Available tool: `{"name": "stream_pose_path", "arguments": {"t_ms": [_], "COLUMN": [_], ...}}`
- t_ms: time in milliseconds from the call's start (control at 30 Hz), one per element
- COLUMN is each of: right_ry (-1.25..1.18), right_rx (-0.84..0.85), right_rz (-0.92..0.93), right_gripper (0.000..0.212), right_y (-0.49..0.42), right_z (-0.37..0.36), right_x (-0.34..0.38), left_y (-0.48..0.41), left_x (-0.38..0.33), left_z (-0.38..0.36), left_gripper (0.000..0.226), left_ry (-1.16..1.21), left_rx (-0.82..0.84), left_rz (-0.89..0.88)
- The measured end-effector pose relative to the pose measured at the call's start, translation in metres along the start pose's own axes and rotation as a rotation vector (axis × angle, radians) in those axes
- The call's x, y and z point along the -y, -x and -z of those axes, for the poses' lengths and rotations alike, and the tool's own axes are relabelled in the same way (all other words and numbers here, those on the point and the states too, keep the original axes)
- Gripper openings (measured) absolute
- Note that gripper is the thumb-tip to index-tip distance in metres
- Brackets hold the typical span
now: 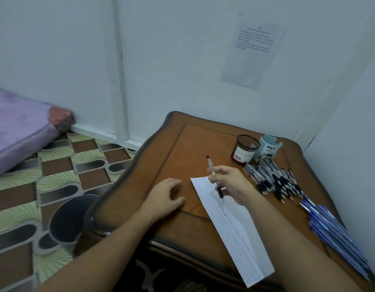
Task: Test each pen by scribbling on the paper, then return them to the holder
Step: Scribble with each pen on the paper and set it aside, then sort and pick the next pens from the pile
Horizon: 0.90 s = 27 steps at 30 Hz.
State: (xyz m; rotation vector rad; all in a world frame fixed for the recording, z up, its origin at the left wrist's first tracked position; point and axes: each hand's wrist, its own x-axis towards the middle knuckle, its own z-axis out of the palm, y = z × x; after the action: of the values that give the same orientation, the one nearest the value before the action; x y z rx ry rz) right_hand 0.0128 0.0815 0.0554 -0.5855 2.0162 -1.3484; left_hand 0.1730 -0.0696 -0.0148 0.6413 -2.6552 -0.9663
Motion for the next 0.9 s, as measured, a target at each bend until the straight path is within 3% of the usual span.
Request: {"name": "stream_pose_path", "arguments": {"t_ms": [233,500,600,733,900], "right_ry": [0.205,0.322,0.398,0.629,0.477], "right_rx": [0.198,0.382,0.398,0.435,0.413], "right_rz": [0.126,0.208,0.183,0.189,0.160], "right_gripper": [0.023,0.033,0.026,0.033,0.028], "right_y": [-0.011,-0.027,-0.035,-0.041,-0.047], "right_z": [-0.103,-0.248,-0.288,-0.313,-0.294], "right_x": [0.039,0.068,0.077,0.077,0.064], "left_y": [0.061,0.120,0.125,0.120,0.110], "left_x": [0.073,0.143,0.156,0.167,0.160], "left_z": [0.086,0.158,0.171,0.176,0.168], "left_gripper": [0.064,0.056,0.053,0.052,0.056], "left_ry": [-0.302,-0.287,-0.255,-0.216,-0.166], "left_rx": [-0.046,-0.193,-0.230,-0.222,-0.214], "left_rz": [0.137,0.401,0.439,0.472,0.455]}}
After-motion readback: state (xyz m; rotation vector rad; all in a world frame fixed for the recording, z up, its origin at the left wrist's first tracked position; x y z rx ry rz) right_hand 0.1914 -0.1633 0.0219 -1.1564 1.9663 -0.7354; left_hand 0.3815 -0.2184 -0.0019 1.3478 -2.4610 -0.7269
